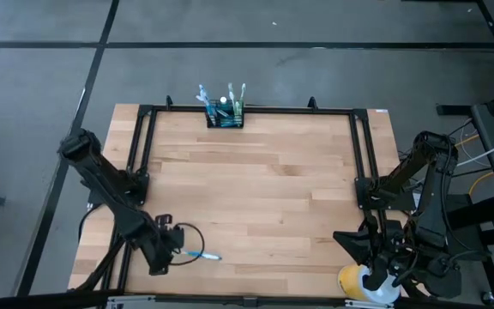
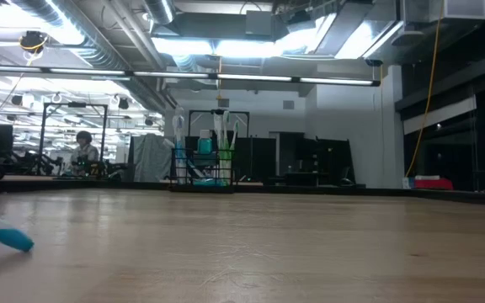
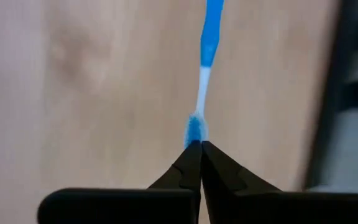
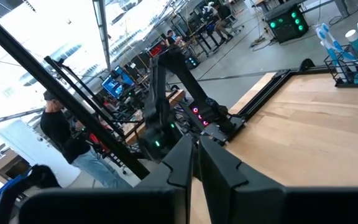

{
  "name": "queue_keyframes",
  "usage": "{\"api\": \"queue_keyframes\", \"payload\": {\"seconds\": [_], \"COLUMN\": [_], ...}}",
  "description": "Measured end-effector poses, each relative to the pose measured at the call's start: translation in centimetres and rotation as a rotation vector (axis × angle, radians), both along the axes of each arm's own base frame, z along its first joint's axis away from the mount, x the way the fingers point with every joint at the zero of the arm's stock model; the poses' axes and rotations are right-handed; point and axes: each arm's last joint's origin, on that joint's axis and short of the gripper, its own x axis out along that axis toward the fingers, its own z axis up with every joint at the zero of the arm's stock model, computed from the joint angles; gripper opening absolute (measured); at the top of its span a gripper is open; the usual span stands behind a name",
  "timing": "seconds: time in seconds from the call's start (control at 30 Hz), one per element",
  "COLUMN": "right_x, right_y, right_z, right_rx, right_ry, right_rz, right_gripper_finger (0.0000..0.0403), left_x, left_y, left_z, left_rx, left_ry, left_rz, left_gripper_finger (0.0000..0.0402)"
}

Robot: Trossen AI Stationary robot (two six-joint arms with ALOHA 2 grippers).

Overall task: Pick & Place toothbrushing station
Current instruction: Put the blue toothbrush into the black wire organizer

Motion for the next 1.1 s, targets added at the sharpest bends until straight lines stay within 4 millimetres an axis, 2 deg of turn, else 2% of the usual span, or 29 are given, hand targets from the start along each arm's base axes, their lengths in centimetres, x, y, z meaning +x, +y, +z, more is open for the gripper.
{"api": "queue_keyframes", "payload": {"seconds": [0.23, 0.33, 0.4, 0.47, 0.57, 0.67, 0.87, 0.97, 1.1], "right_x": [0.2, 0.2, 0.2, 0.2, 0.2, 0.3, 0.3, 0.3, 0.3], "right_y": [-0.1, -0.1, -0.1, -0.1, -0.1, -0.1, -0.1, -0.1, -0.1], "right_z": [0.0, 0.0, 0.0, 0.0, 0.0, 0.0, 0.1, 0.1, 0.1], "right_rx": [-0.02, -0.024, -0.025, -0.025, -0.019, -0.013, 0.0, 0.001, -0.004], "right_ry": [0.007, 0.009, 0.009, 0.009, 0.007, 0.006, 0.001, 0.002, 0.004], "right_rz": [-0.01, -0.01, -0.01, -0.01, -0.009, -0.003, -0.002, 0.006, 0.006], "right_gripper_finger": [0.0032, 0.0032, 0.0032, 0.0032, 0.0032, 0.0032, 0.0032, 0.0032, 0.0032], "left_x": [1.2, 1.7, 1.9, 1.8, 1.4, 1.1, 0.7, 0.4, 0.6], "left_y": [1.5, 2.7, 3.4, 3.7, 3.4, 2.9, 1.3, -0.3, -2.2], "left_z": [5.2, 6.7, 6.9, 6.4, 4.8, 3.2, 1.0, -0.1, -0.8], "left_rx": [-0.281, -0.305, -0.266, -0.226, -0.193, -0.183, -0.247, -0.283, -0.373], "left_ry": [-0.247, -0.386, -0.413, -0.365, -0.19, -0.026, 0.188, 0.305, 0.317], "left_rz": [0.237, 0.376, 0.411, 0.374, 0.392, 0.539, 0.991, 1.04, 1.036], "left_gripper_finger": [0.0002, 0.0002, 0.0002, 0.0002, 0.0002, 0.0011, 0.0074, 0.01, 0.0116]}}
